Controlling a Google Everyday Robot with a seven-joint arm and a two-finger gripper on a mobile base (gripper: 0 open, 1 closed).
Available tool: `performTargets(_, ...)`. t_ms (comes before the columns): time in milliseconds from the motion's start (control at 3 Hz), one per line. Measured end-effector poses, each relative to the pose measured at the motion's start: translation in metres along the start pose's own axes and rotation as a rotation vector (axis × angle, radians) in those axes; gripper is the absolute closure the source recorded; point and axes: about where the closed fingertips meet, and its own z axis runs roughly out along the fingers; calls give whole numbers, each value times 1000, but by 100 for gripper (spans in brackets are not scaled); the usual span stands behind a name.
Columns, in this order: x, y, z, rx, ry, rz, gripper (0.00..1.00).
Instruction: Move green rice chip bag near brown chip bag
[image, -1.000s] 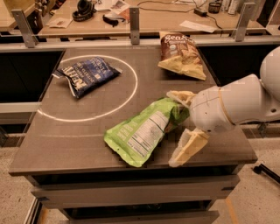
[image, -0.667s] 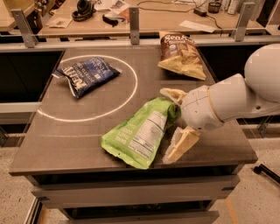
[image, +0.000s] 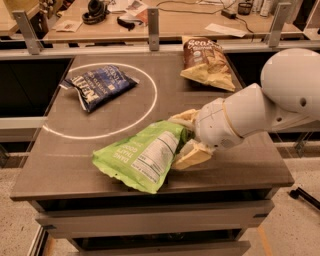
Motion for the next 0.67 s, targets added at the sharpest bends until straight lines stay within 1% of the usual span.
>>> performTargets(333, -6, 11, 2, -33, 12, 9, 64)
performTargets(667, -5, 17, 3, -28, -12, 65, 87)
